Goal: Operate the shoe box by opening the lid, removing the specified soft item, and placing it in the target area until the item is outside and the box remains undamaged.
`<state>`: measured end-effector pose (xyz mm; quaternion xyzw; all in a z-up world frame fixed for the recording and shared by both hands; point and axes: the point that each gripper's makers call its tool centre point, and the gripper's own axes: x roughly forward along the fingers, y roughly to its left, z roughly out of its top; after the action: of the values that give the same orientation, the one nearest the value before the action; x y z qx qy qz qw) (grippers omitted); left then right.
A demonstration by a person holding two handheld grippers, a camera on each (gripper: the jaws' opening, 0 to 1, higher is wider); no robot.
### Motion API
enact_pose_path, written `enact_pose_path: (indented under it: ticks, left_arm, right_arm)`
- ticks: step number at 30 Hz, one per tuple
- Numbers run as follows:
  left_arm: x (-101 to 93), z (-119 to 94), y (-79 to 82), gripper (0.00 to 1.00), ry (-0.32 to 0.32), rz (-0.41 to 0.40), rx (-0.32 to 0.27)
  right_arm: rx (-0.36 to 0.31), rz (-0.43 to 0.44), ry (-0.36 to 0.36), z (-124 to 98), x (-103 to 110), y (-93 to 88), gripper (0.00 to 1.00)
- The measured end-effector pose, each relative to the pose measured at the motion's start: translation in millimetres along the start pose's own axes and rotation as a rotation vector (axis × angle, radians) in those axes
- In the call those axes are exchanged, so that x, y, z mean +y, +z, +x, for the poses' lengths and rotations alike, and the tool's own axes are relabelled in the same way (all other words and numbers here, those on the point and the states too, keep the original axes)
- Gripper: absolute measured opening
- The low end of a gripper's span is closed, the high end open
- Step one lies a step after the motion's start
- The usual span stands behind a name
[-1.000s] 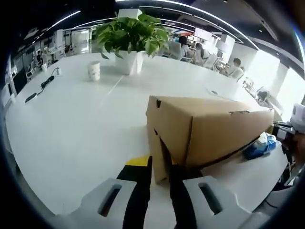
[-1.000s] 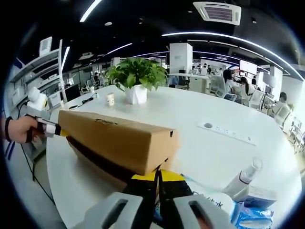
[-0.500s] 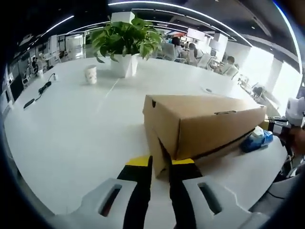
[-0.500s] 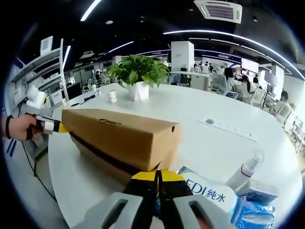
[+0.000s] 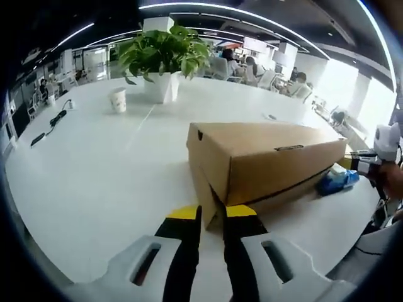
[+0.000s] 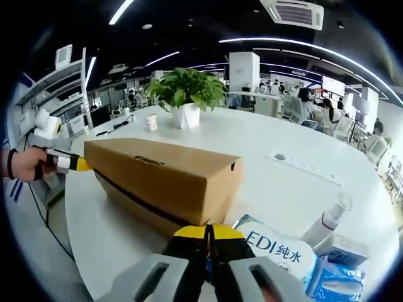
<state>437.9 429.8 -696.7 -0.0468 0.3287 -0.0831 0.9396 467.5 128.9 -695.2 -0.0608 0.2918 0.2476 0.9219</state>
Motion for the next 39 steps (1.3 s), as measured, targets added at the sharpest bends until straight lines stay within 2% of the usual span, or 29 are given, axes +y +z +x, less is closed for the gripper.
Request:
enact_pose_path:
  ticks: [31,39]
  left_arm:
    - [1.1,-10,-10.9,0.12,-0.012,0.005,0.009]
    - [3.5,-13,-7.7,0.12,-0.01,0.006,0.002]
  right_arm:
    - [0.046,0.016,0.012,1,4,-19.4,0.0]
    - [0.057,0.024,0.01,-5,-2,-23.5,0.0]
